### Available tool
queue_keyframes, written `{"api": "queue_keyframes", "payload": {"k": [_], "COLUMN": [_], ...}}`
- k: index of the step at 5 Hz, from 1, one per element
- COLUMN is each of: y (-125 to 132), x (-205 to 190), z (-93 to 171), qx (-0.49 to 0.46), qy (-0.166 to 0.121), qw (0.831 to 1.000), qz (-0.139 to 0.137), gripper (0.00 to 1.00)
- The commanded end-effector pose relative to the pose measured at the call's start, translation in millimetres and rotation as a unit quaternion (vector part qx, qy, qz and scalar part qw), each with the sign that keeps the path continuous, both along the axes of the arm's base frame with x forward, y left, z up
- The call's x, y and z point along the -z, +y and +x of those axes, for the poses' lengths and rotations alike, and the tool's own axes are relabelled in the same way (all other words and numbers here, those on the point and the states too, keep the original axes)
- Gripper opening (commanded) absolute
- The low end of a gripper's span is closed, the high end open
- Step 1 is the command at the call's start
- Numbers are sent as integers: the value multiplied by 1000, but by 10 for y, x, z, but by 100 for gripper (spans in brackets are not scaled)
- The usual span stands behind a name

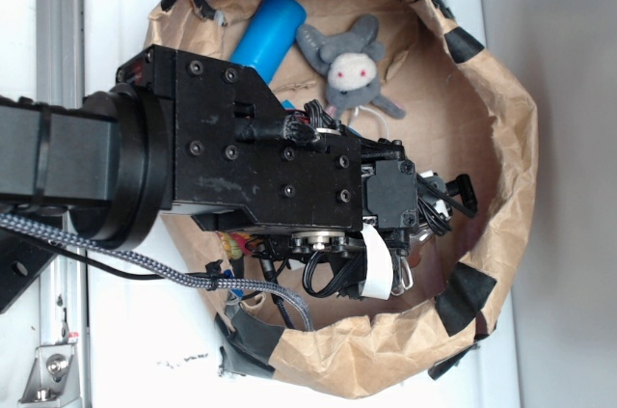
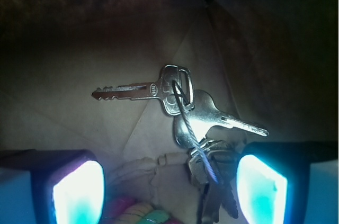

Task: Grab the silver keys.

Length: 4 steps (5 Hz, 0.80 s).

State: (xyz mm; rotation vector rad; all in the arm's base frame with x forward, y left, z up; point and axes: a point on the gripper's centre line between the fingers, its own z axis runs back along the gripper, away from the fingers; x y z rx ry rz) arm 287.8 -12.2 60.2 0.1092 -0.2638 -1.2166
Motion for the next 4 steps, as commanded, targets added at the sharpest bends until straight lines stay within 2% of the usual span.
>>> {"api": "queue_keyframes", "payload": {"k": [1,2,4], "y": [-91,-91,-139], "x": [-117,-117,38], "z": [34,34,239], "qx": [10,10,11], "qy": [-21,-21,-32], "qw": [1000,1000,999], "qz": [1,1,5], "gripper": [100,100,100]}}
